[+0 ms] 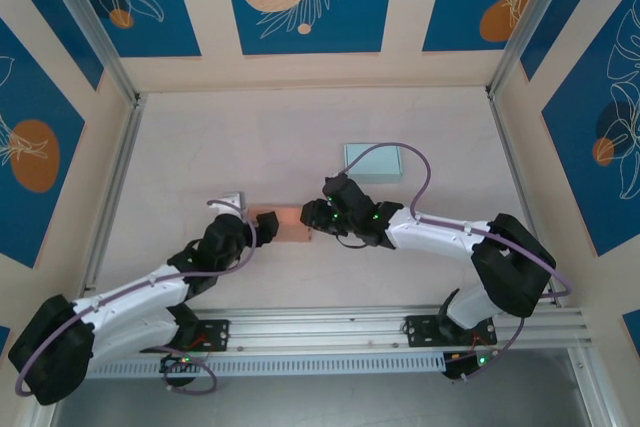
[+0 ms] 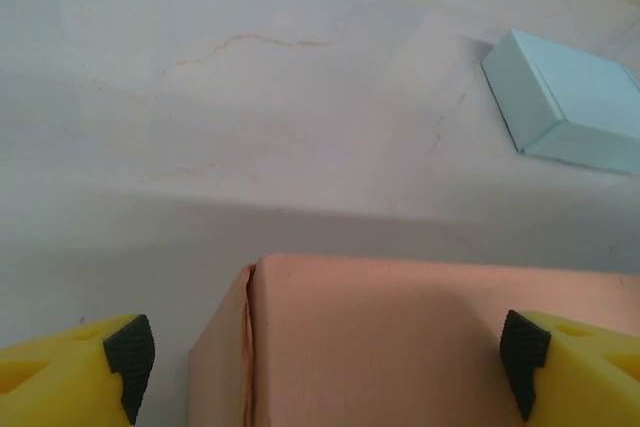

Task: Fold the paper box

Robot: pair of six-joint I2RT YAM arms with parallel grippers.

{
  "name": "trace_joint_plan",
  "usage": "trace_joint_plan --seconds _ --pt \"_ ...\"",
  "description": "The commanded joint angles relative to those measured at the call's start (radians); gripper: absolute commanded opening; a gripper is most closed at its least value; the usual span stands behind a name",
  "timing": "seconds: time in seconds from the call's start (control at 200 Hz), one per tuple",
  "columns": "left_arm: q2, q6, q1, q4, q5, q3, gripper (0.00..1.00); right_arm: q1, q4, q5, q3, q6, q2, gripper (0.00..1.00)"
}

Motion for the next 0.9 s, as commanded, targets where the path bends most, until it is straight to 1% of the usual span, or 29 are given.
trace_joint_plan --seconds 0.0,0.075,0.17,0.265,0.33,0.41,0.48,0.595,0.62,0.66,0.7,0.745,0.895 --pt "-0.059 0.025 0.071 -0.156 0.118 0.065 0.92 0.007 -0.142 0.047 -0.045 0.008 0.029 0.36" --pt "-0.074 0.01 0.131 -0.188 0.21 0.074 0.93 0.012 -0.153 0.064 -0.04 0.008 0.028 0.36" --pt "-0.089 -0.026 0.191 -0.184 0.312 0.06 0.94 0.021 -0.168 0.086 -0.03 0.005 0.029 0.35" --pt "-0.111 -0.058 0.231 -0.158 0.367 0.038 0.94 0.027 -0.176 0.093 -0.022 0.001 0.034 0.35" --pt "-0.115 -0.079 0.254 -0.145 0.402 0.027 0.91 0.029 -0.177 0.094 -0.017 -0.001 0.038 0.35" --pt "-0.114 -0.095 0.274 -0.141 0.43 0.015 0.84 0.03 -0.181 0.095 -0.011 -0.001 0.044 0.35" --pt "-0.121 -0.106 0.288 -0.152 0.43 -0.002 0.75 0.03 -0.18 0.095 -0.008 -0.002 0.05 0.35" --pt "-0.134 -0.141 0.315 -0.139 0.435 -0.068 0.64 0.029 -0.179 0.097 -0.009 -0.001 0.057 0.35" --pt "-0.134 -0.149 0.319 -0.132 0.432 -0.084 0.6 0.03 -0.181 0.099 -0.01 0.0 0.057 0.35" --pt "-0.13 -0.161 0.323 -0.12 0.427 -0.107 0.5 0.027 -0.178 0.101 -0.014 0.003 0.058 0.33" --pt "-0.126 -0.168 0.326 -0.102 0.425 -0.128 0.42 0.025 -0.171 0.098 -0.019 0.005 0.058 0.31" --pt "-0.118 -0.176 0.325 -0.085 0.424 -0.148 0.38 0.024 -0.164 0.1 -0.027 0.01 0.056 0.31" --pt "-0.09 -0.198 0.326 -0.023 0.455 -0.195 0.29 0.024 -0.124 0.087 -0.051 0.014 0.061 0.29"
